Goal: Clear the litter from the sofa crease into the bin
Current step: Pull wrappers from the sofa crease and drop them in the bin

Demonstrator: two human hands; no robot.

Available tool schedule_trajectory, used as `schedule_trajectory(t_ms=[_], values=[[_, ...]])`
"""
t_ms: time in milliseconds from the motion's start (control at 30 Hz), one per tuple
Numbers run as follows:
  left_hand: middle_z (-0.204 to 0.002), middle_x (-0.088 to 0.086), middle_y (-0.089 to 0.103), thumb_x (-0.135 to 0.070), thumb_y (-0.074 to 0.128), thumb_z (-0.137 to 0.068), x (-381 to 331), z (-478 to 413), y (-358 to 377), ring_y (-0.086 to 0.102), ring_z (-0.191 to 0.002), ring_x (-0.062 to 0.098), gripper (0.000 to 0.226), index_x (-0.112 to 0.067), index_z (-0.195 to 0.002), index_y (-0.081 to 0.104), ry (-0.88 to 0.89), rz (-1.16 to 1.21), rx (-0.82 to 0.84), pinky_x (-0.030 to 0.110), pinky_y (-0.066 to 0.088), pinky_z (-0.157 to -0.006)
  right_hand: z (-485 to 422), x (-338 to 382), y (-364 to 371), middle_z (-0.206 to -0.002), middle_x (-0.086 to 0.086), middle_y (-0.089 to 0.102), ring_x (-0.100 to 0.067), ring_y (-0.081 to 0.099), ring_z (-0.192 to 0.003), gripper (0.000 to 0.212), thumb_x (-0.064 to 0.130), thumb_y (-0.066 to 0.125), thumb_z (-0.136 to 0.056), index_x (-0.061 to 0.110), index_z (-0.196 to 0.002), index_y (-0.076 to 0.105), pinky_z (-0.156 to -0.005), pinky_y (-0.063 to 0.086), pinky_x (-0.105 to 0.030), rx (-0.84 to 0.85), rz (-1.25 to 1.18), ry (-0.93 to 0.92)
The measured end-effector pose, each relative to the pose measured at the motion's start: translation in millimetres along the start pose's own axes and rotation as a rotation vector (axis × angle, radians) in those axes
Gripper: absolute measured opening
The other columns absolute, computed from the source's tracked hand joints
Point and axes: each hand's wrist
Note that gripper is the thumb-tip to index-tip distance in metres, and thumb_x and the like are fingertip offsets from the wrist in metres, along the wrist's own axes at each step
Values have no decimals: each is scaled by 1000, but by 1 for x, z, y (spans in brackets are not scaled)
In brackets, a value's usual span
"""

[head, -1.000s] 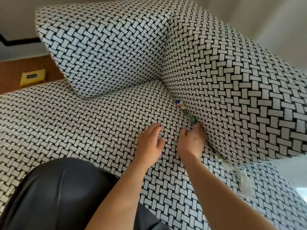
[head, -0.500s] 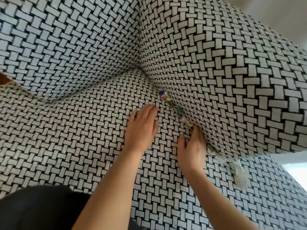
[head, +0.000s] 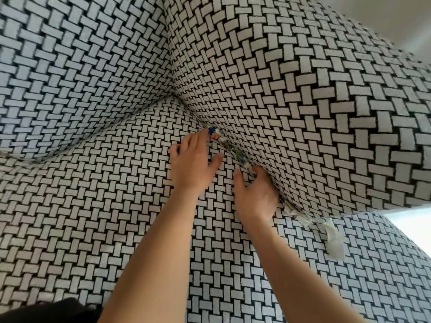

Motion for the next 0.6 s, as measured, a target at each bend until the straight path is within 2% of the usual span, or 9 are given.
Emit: schedule_trajectory(t_ms=[200, 333, 433, 500, 533, 600], values=[[-143, -11, 42, -42, 45, -92, -6, -21, 1, 31, -131, 20, 45, -29, -136, 43, 14, -2, 23, 40, 25, -95, -4, -1, 4, -126, 2, 58, -19, 51, -115, 45, 44, 54, -87, 22, -126, 54, -95, 38, -35, -22, -88, -13], [-136, -13, 47, -43, 46, -91, -5, -24, 6, 35, -130, 16, 32, -31, -120, 53, 73, 17, -6, 40, 20, -101, -6, -2, 10, -110, 4, 63, -19, 56, -101, 29, 41, 55, -87, 26, -111, 63, -79, 41, -29, -65, -97, -18], [-120, -10, 57, -46, 49, -89, -4, -28, 5, 45, -119, 14, 25, -28, -105, 55, 100, 37, -28, 38, 22, -102, -4, -2, 10, -97, 7, 66, -14, 59, -90, 18, 35, 56, -88, 24, -98, 65, -67, 39, -24, -115, -151, -40], [-109, -8, 60, -45, 52, -88, -3, -28, 6, 51, -110, 13, 26, -25, -104, 52, 95, 93, -37, 36, 24, -100, 4, -6, 5, -102, 8, 67, -11, 61, -96, 17, 25, 57, -89, 20, -103, 65, -74, 45, -20, -125, -288, -40], [-108, -8, 61, -44, 53, -87, -3, -27, 8, 53, -108, 13, 29, -24, -107, 51, 93, 113, -55, 35, 25, -100, 8, -8, 2, -109, 7, 66, -10, 60, -103, 23, 21, 57, -89, 18, -110, 64, -83, 48, -23, -137, -341, -42], [-115, -6, 60, -44, 51, -87, -2, -28, 11, 52, -112, 14, 38, -23, -118, 51, 102, 87, -87, 35, 27, -101, 11, -8, 0, -121, 2, 62, -12, 55, -114, 35, 21, 57, -89, 15, -123, 58, -97, 44, -28, -127, -330, -57]])
Point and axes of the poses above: each hand's wrist, its own z-axis away from the middle knuckle, its own y-axis out of the palm, x = y × z
